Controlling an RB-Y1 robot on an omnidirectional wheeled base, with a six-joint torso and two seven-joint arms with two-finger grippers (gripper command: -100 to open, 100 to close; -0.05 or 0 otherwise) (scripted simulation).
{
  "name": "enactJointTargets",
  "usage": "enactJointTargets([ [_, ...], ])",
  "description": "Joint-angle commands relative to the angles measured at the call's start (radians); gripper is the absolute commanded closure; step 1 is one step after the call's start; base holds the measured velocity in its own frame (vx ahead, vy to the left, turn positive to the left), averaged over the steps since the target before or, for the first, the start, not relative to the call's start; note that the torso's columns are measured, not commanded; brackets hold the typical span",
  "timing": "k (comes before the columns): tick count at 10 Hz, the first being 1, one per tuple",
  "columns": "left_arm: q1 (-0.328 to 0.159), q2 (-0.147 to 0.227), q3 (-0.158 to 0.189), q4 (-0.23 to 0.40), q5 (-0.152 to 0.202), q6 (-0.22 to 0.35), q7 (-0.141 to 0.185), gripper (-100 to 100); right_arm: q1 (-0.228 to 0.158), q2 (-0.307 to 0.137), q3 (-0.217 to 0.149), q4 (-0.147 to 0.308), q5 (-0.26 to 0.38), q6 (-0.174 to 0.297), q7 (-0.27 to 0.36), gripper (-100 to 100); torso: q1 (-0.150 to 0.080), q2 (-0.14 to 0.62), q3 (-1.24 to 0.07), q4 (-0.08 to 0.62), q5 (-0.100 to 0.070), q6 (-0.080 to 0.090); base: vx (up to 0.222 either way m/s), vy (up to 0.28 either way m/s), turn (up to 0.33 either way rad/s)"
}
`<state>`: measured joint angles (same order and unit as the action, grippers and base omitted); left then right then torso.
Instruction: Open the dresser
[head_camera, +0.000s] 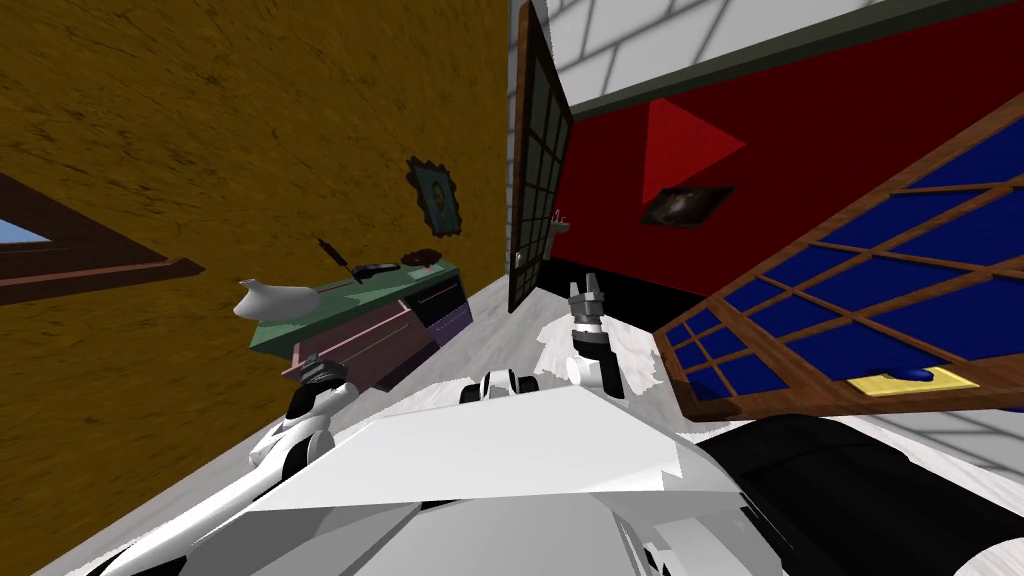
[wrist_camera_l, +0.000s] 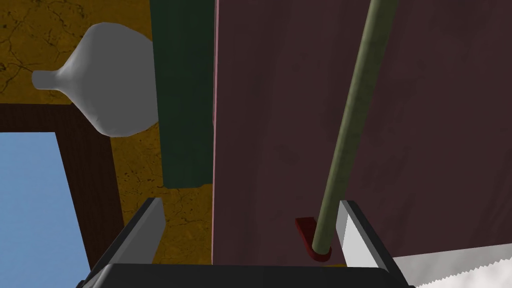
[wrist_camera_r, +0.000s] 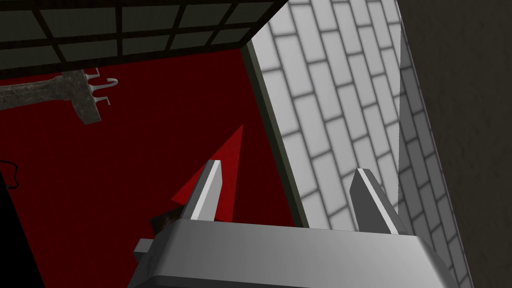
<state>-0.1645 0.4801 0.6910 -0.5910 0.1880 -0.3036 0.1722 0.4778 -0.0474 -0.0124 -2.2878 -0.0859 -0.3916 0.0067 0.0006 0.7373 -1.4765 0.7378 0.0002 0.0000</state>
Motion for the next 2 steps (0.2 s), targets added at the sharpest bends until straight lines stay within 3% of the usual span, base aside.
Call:
enactJointTargets([
  [1,0.0,0.0,0.0,0.0,0.0,0.0,0.0,0,0.0,0.0,0.0,0.0,0.0,0.0,0.0,0,0.0,0.001,0.0,0.0,0.0,0.0,0.0,0.0,0.0],
  [2,0.0,0.0,0.0,0.0,0.0,0.0,0.0,0,0.0,0.0,0.0,0.0,0.0,0.0,0.0,0,-0.001,0.001,0.001,0.0,0.0,0.0,0.0,0.0,0.0],
])
